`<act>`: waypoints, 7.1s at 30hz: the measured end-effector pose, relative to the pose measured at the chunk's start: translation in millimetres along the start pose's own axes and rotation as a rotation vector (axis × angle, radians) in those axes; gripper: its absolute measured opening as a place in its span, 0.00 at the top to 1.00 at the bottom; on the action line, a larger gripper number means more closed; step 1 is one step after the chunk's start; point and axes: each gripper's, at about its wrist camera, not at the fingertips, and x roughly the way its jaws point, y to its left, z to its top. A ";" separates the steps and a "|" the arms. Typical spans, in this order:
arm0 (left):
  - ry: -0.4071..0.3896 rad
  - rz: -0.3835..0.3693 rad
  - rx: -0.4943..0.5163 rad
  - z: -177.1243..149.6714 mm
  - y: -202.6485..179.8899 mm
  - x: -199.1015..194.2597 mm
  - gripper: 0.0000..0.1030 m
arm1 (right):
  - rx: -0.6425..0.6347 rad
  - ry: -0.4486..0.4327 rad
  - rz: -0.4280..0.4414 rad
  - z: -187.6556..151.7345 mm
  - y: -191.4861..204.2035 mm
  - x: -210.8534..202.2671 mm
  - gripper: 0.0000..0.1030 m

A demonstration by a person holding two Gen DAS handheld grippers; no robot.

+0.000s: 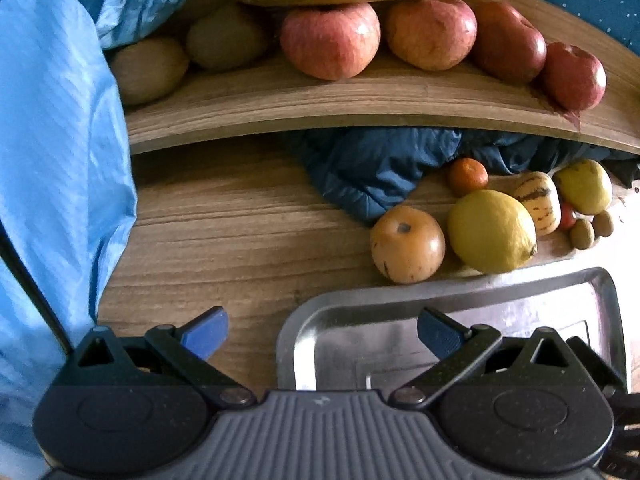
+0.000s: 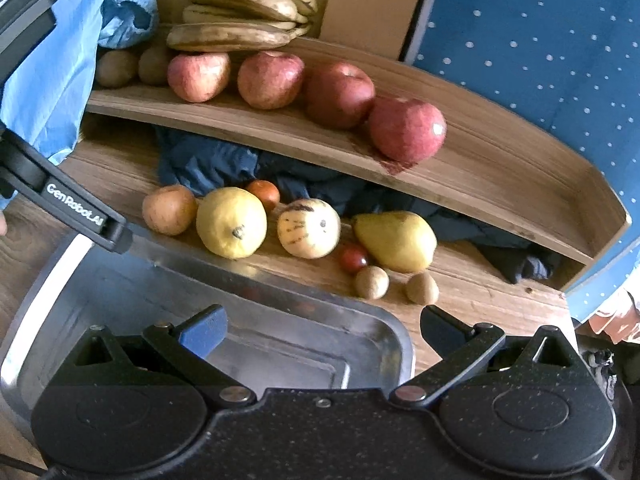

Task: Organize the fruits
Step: 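Reach the left tool to the orange fruit while the right tool reaches the lemon, then close the left tool on the orange fruit while the right tool grasps the lemon, then lift the orange fruit and lemon and carry both over the steel tray, then open the left tool to drop the orange fruit while the right tool releases the lemon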

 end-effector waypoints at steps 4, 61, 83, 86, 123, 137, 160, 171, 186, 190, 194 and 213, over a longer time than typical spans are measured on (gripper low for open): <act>0.006 -0.014 0.020 7.1 -3.3 7.5 0.00 | -0.055 -0.003 0.010 7.4 10.0 5.3 0.01; -0.008 -0.261 0.077 41.9 9.1 22.1 0.41 | -0.354 -0.078 0.018 35.3 65.3 48.8 0.35; 0.000 -0.269 0.041 38.7 19.8 22.5 0.49 | -0.381 -0.071 0.056 42.7 67.2 61.4 0.40; -0.001 -0.269 0.039 38.3 20.0 21.6 0.49 | -0.383 -0.066 0.056 44.2 67.1 65.5 0.40; -0.043 -0.300 0.082 15.9 -12.9 -12.1 0.50 | -0.283 -0.128 0.019 21.8 38.2 9.5 0.46; -0.022 -0.340 0.160 -14.3 -52.5 -22.7 0.49 | -0.168 -0.068 -0.038 -27.7 1.5 -16.5 0.45; 0.044 -0.361 0.265 -45.7 -94.4 -26.2 0.49 | -0.065 0.015 -0.047 -78.2 -16.4 -38.1 0.45; 0.056 -0.345 0.250 -59.3 -95.3 -25.8 0.49 | -0.069 0.021 -0.010 -87.3 -11.1 -37.7 0.45; 0.046 -0.337 0.226 -66.4 -93.8 -28.0 0.49 | -0.072 0.028 0.011 -87.9 -13.6 -33.4 0.45; 0.043 -0.332 0.216 -68.2 -93.5 -28.7 0.49 | -0.073 0.026 0.015 -88.2 -13.7 -32.9 0.45; 0.043 -0.325 0.207 -70.4 -93.5 -30.2 0.49 | -0.075 0.025 0.020 -89.2 -14.6 -33.7 0.45; -0.026 -0.294 0.110 -89.6 -85.6 -58.3 0.41 | -0.102 -0.047 0.053 -104.9 -23.2 -58.8 0.38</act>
